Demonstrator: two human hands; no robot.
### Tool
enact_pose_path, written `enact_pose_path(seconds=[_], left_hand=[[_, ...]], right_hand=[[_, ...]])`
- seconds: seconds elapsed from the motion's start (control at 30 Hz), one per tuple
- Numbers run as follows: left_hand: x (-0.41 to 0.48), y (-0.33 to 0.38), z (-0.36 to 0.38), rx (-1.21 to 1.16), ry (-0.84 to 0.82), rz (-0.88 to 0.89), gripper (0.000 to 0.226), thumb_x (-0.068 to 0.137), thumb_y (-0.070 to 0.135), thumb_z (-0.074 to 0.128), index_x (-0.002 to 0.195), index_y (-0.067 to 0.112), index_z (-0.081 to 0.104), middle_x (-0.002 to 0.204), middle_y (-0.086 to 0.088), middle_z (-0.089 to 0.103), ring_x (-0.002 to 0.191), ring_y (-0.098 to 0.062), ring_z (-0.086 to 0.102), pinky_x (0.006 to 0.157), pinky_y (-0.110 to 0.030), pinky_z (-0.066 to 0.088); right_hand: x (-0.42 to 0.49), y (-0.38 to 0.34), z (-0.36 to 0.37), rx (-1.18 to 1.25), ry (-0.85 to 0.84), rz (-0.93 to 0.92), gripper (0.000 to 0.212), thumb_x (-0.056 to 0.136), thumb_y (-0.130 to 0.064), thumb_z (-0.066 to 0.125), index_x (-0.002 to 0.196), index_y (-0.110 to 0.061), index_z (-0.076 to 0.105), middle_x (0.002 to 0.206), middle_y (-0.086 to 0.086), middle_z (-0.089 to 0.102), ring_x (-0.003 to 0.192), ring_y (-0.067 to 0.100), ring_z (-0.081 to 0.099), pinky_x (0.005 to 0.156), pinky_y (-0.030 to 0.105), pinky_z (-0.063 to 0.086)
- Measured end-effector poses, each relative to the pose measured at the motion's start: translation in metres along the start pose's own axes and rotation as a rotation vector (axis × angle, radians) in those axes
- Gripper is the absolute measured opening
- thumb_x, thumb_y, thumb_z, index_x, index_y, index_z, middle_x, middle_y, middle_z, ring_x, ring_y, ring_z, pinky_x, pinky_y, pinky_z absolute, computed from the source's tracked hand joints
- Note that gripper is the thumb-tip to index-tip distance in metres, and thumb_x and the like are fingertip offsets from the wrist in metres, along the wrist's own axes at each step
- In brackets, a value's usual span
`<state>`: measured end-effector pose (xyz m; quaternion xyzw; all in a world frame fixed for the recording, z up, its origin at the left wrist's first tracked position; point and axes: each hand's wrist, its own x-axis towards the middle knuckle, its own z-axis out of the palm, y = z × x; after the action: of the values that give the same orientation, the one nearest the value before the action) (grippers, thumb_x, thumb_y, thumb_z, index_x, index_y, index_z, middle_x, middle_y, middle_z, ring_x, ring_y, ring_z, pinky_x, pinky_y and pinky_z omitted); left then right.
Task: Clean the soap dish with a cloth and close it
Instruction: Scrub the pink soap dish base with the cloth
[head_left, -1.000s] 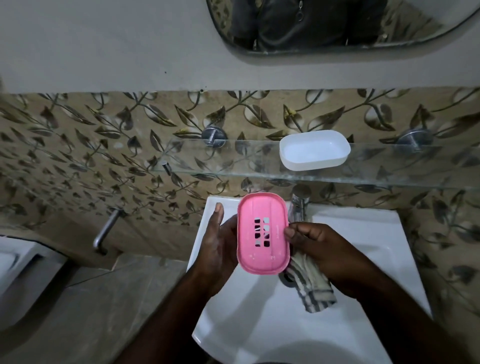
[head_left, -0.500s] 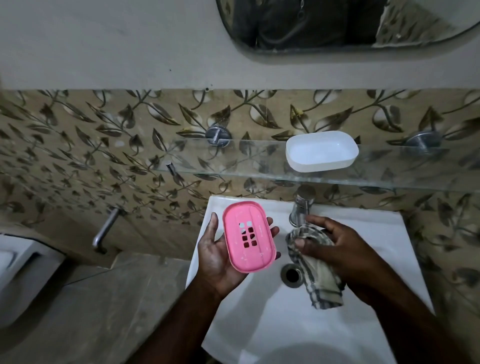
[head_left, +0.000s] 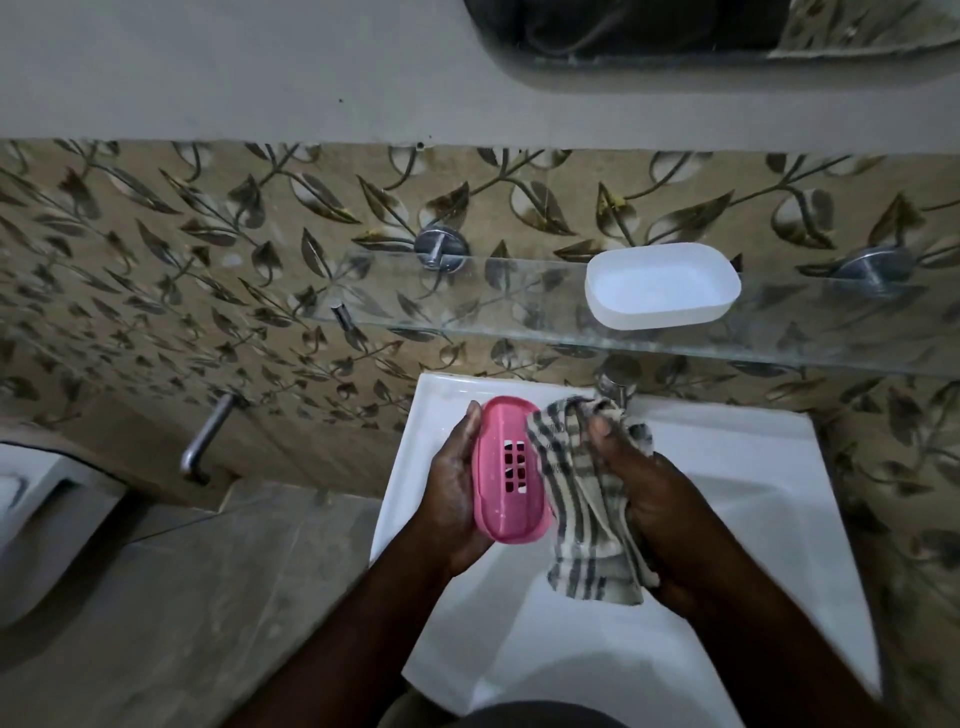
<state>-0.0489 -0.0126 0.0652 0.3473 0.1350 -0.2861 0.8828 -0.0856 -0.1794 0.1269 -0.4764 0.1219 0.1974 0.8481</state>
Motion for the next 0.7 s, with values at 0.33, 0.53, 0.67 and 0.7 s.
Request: enact_pose_path(seconds=[0.33,0.53,0.67,0.7], left_hand=[[-0.003,-0.006,0.022,0.002,0.057,-0.037,0.075,0.078,0.058,0.051,0.126,0.001,0.058,0.121,-0.023,0.063,0.11,-0.037,0.059,0.103,-0.046,0.041],[-0.002,-0.007,0.023,0.002,0.074,-0.031,0.077,0.081,0.06,0.05,0.131,0.002,0.053,0.118,-0.021,0.066,0.11,-0.036,0.062,0.101,-0.047,0.044],[-0.005,-0.008,0.021,-0.051,0.059,-0.019,0.071,0.083,0.059,0.049,0.115,-0.001,0.067,0.107,-0.023,0.068,0.097,-0.036,0.065,0.095,-0.045,0.046],[-0.004,-0.008,0.02,-0.05,0.058,-0.01,0.068,0.084,0.059,0.049,0.109,-0.001,0.07,0.104,-0.022,0.068,0.094,-0.035,0.066,0.093,-0.045,0.047]], right_hand=[[0.029,0.02,-0.01,-0.74,0.311,-0.234,0.045,0.081,-0.051,0.067,0.118,-0.034,0.048,0.106,-0.006,0.063,0.091,0.006,0.064,0.083,0.032,0.053],[0.028,0.031,-0.019,-0.983,0.283,-0.517,0.049,0.081,-0.023,0.076,0.122,-0.033,0.053,0.116,-0.013,0.055,0.107,-0.003,0.055,0.093,0.027,0.047],[0.026,0.024,-0.018,-0.655,0.235,-0.514,0.022,0.088,-0.001,0.065,0.098,-0.02,0.069,0.1,-0.002,0.071,0.096,0.016,0.067,0.09,0.047,0.053],[0.025,0.02,-0.015,-0.571,0.227,-0.461,0.019,0.089,-0.002,0.064,0.094,-0.019,0.071,0.097,0.0,0.073,0.093,0.018,0.069,0.089,0.049,0.053]])
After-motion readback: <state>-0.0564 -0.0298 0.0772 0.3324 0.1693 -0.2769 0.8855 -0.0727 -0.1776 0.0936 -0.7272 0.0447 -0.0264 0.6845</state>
